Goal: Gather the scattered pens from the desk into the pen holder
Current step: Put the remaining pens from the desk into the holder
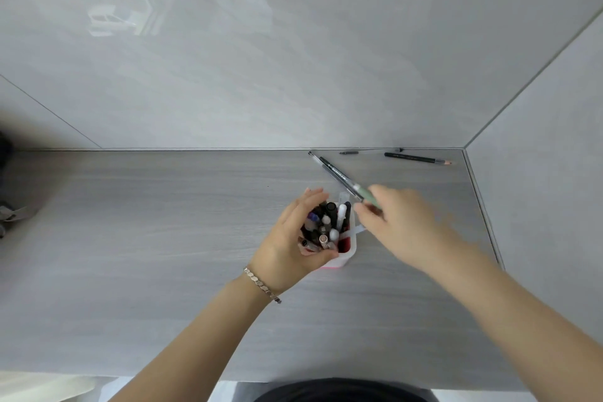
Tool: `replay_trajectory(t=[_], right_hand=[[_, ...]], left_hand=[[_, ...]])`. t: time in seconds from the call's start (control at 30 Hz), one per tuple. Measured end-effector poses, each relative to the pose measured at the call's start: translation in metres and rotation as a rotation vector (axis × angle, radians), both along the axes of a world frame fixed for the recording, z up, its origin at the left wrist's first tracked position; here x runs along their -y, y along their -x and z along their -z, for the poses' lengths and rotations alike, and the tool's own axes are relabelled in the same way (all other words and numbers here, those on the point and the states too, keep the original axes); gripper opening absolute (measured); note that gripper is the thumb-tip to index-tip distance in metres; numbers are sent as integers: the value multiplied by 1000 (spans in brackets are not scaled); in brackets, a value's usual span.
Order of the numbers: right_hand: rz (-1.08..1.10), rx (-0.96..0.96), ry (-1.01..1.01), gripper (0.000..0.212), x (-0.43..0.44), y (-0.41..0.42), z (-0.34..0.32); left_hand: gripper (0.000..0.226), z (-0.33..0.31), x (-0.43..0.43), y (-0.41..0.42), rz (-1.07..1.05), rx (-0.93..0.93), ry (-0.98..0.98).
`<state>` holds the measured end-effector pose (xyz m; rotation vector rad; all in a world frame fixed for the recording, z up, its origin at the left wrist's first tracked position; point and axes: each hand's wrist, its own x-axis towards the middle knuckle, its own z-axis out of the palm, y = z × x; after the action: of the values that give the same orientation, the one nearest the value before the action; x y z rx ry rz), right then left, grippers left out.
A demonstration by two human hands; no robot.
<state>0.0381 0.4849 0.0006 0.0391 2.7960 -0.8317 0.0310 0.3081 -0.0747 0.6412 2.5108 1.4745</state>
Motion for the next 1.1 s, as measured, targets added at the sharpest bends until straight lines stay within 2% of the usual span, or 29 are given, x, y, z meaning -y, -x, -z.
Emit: replay_trajectory(t=[0.1,0.2,0.3,0.37,0.4,0.47,0.53,0.67,0.73,0.87,0.97,1.1], right_hand=[[6,-165,-112,24,22,4,26],[19,-107,-118,44,34,-3,40],[110,40,132,56,26,-6,35],[206,46,369,38,11,-10,26],[237,52,415,25,0,-13,22],[219,114,377,26,-24,-24,15],[218,220,361,17,-43,-41,8],[473,251,632,24,-55,-66,0],[537,240,632,19,-54,-72,1],[520,239,562,8,-53,-76,5],[390,278,544,20,-50,-77,3],[332,105,526,28,-42,-76,-8]], left_hand=[[93,3,5,-3,-43,19,-11],[99,5,8,-4,-34,91,4],[96,4,2,-8,-23,87,42],[89,2,-3,-9,-34,35,58],[83,2,-5,-8,-38,1,68],[70,2,-9,-5,-27,-73,106],[60,2,-11,-2,-14,-116,133],[46,-1,-15,3,-45,-136,181],[40,-2,-18,4,-69,-135,197],[35,-2,-22,4,-80,-134,199],[34,-1,-22,3,-87,-131,199],[35,-1,-22,3,-87,-125,198]])
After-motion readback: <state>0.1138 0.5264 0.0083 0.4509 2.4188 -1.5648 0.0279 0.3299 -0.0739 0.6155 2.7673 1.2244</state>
